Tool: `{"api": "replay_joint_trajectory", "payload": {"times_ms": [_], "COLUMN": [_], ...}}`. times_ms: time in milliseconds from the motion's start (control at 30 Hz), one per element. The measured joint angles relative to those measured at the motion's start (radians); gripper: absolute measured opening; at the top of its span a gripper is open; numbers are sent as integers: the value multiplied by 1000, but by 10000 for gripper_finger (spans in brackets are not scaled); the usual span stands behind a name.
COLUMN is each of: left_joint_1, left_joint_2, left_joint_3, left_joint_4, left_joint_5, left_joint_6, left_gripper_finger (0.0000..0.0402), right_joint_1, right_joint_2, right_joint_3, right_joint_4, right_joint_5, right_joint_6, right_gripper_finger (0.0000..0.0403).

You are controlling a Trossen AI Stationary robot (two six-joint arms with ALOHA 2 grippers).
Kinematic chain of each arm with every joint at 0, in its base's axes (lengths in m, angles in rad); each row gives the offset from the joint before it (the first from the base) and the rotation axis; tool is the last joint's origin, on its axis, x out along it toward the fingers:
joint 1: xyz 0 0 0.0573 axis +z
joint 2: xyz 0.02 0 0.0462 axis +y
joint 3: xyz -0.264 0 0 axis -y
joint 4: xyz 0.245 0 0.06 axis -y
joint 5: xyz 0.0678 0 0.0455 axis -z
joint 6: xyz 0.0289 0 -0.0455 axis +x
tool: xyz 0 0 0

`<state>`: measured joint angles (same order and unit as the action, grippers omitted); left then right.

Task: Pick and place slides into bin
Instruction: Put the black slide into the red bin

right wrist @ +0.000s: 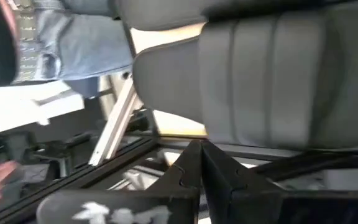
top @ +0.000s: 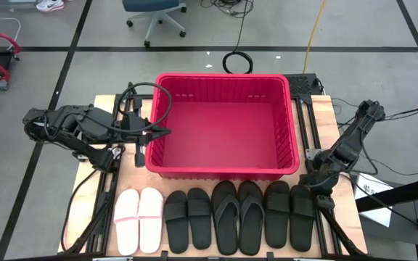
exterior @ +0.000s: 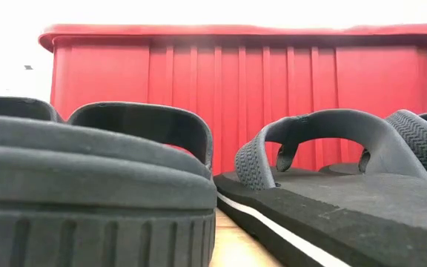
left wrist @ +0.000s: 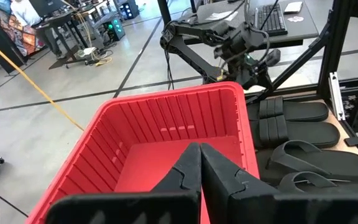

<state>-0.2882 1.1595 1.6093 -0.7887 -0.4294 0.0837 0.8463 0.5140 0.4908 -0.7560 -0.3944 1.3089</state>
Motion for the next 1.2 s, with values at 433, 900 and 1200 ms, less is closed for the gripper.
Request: {"api": "replay_joint_trajectory", "payload": {"times_ms": [433, 900, 1200], "left_joint_1": [0, 0, 0], "left_joint_2": [0, 0, 0], "left_joint_3": [0, 0, 0], "left_joint_4": [0, 1, 1], "left_joint_5": [0, 0, 0], "left_joint_6": [13, 13, 13], "left_gripper_finger": [3, 5, 5], "right_joint_1": [0, -53, -54], "right_joint_2": [0, -14, -14], "right_joint_3": [-104, -105, -105], "right_joint_4": [68, 120, 124], "right_joint_5": [-8, 2, 5], "right_joint_6": [88, 117, 78], "right_gripper_finger": [64, 70, 71]}}
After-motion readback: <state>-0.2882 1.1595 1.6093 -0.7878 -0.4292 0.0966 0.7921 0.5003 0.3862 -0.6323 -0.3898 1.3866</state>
